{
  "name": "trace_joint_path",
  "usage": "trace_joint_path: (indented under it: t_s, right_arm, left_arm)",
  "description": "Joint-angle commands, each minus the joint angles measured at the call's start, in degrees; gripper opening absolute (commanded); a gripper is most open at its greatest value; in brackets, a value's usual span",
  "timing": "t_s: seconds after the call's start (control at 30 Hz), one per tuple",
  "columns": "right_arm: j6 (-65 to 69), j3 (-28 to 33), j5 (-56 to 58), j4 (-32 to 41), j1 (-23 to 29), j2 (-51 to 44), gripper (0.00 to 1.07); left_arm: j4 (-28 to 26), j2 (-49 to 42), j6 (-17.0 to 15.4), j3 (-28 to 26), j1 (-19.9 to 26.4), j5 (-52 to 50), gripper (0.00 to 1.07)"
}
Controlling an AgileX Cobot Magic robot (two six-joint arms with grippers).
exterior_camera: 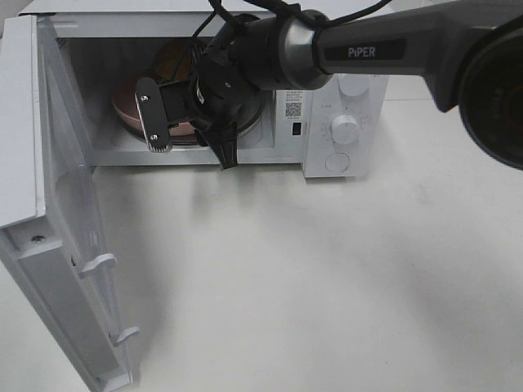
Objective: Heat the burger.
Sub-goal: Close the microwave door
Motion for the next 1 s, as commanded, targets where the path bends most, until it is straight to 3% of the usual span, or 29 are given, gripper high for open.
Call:
trace_joint_path:
  t_s: [0.03,0.1,0.17,0.53,0.6,1.0]
  right_arm:
    - [0.8,4.47,-3.32,-0.4,0.0,-3.38,0.68]
    - [0.8,5.27,-3.84,-0.4,0.0,-4.01,0.71]
    - [0.86,10.2,-6.93,-0.29,0.0,-6.3,0.82]
    - [5.1,19.65,-11.52,-0.17,0.0,-13.58,0.82]
    - [9.17,23.61,-11.92,-0.11,0.0,-17.48,0.81]
    - [24.18,34.03,-11.0,3.15,0.06,-28.88,0.8]
  left_arm:
    - [-0.17,-0.92,0.0,0.11,-0.34,-0.06,0.98]
    - [-0.17,-0.92,0.0,0.11,-0.34,-0.06,0.98]
    - [-0.17,-0.92,0.0,0.11,-0.34,-0.06,0.98]
    - [-0.17,-0.92,0.0,0.11,-0.34,-0.06,0.98]
    - [-0.17,-0.92,0.0,0.11,-0.34,-0.06,0.98]
    - [-0.17,-0.92,0.0,0.11,-0.34,-0.06,0.98]
